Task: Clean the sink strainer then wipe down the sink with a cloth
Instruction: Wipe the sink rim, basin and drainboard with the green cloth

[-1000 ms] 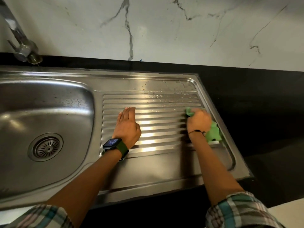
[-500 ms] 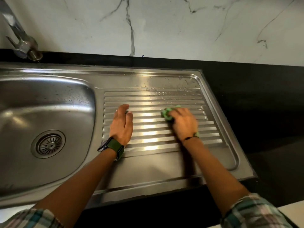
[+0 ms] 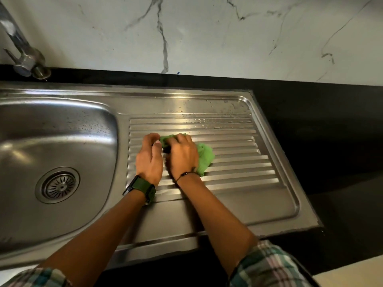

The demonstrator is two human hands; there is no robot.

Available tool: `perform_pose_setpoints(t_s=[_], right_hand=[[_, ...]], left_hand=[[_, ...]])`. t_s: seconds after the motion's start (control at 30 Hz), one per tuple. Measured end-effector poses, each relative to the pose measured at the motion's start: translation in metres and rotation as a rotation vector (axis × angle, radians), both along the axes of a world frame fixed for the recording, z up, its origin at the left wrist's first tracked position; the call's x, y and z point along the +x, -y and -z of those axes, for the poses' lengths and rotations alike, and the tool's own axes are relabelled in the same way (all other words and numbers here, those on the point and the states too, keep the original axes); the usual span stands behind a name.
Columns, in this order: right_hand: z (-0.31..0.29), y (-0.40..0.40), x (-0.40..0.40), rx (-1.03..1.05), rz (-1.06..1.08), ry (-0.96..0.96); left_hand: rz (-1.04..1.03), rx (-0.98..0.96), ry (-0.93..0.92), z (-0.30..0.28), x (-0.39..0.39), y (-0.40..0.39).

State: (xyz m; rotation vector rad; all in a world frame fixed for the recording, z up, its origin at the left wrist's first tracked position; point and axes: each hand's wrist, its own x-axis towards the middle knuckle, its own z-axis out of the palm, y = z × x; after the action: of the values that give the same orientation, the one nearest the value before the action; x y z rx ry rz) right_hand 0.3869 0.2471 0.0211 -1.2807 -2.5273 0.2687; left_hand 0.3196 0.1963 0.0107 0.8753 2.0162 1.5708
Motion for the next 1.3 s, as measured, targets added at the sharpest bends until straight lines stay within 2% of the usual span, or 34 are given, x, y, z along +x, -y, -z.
perform_pose_setpoints(t_s=[0.07,0.13,0.33,0.43,0.53,0.6,0.73,0.8,0.9,1.0,1.13,1.2,1.3], right_hand=[[-0.005,-0.014,0.021,0.124,-0.134,0.033],[-0.005,-0.038,0.056,0.169,-0.141,0.096],[-0.006,-0.125,0.184,0.089,0.363,0.218],[-0.01,-0.132,0.164,0.093,0.491,0.244],[-0.012,-0.123,0.12,0.026,0.576,0.149],[-0.008,-0.097,0.073,-0.049,0.477,0.061],[0.008,-0.011,-0.032,-0.075,-0.014,0.059],[0.005,-0.004,-0.04,0.008,-0.106,0.06],[0.005,-0.035,-0.001,0.152,-0.185,0.161],[0.004,-0.08,0.067,0.134,0.001,0.203],[-0.004,-0.132,0.166,0.143,0.407,0.329],[-0.003,-0.138,0.172,0.141,0.506,0.377],[-0.002,-0.14,0.144,0.056,0.683,0.279]], left_hand=[[-0.01,0.007,-0.011,-0.001,-0.001,0.002],[0.031,-0.047,-0.074,0.002,-0.003,0.005],[0.214,-0.206,-0.457,0.0,-0.019,0.007],[0.17,-0.247,-0.372,0.002,-0.02,0.003],[0.154,-0.216,-0.294,0.007,-0.019,0.001],[0.144,-0.175,-0.238,0.007,-0.021,0.0],[0.042,-0.085,-0.137,0.003,-0.022,-0.002],[0.007,-0.013,-0.111,-0.002,-0.022,0.0],[0.042,-0.048,-0.096,-0.005,-0.021,0.003],[0.044,-0.055,-0.084,-0.006,-0.021,0.004],[0.05,-0.068,-0.105,-0.006,-0.021,0.002],[0.051,-0.076,-0.112,-0.005,-0.021,0.001],[0.043,-0.078,-0.112,-0.003,-0.021,0.0]])
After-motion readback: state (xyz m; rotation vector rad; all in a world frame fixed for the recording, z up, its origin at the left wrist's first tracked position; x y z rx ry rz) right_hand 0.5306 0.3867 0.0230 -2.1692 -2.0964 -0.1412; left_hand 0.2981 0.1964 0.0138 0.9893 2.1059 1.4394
